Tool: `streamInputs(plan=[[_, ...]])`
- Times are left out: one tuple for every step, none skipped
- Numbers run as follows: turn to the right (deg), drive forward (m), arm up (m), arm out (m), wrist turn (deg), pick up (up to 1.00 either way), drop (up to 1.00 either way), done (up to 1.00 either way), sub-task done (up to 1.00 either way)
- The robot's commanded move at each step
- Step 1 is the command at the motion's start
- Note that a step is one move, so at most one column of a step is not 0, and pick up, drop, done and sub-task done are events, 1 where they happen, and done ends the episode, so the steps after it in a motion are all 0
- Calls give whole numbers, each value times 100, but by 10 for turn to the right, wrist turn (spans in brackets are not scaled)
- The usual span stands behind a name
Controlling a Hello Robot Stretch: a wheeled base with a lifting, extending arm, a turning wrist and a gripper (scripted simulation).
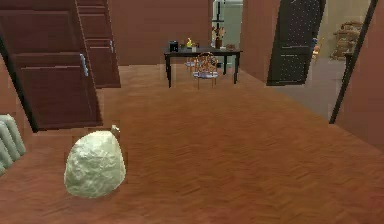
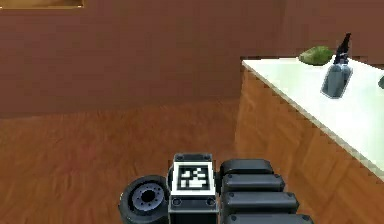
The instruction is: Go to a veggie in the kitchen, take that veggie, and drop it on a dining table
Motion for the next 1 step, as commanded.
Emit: streamInputs(plan=[[0, 100, 0, 0, 0, 0, 0, 0, 0]])
